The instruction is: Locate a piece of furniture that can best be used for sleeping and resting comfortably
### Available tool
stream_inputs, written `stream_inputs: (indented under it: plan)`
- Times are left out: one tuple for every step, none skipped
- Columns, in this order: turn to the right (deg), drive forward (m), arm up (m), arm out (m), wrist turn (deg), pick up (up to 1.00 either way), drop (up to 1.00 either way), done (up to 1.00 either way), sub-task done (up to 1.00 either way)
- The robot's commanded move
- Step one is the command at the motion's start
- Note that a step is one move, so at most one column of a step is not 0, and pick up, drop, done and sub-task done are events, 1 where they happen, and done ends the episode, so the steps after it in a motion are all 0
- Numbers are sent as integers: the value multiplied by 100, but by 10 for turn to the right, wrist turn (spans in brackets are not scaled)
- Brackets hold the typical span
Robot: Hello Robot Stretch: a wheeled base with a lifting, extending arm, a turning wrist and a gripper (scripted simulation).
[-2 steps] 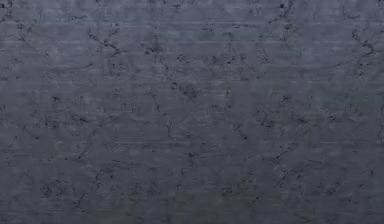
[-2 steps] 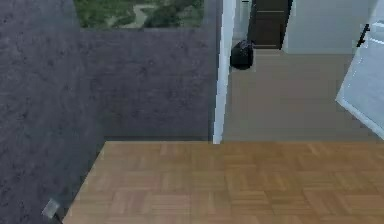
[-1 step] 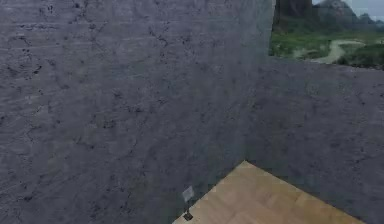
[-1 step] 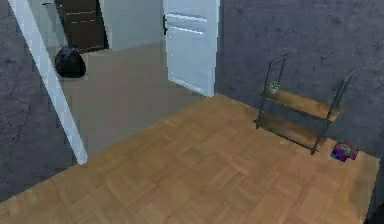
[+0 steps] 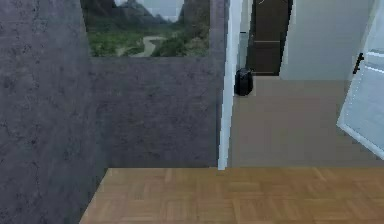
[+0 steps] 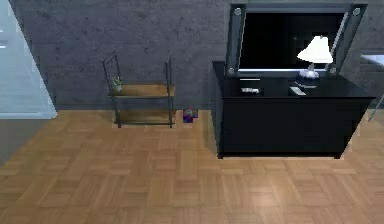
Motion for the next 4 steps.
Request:
stream_inputs:
  plan:
    - [210,0,0,0,0,0,0,0,0]
    - [0,100,0,0,0,0,0,0,0]
    - [60,0,0,0,0,0,0,0,0]
    - [0,25,0,0,0,0,0,0,0]
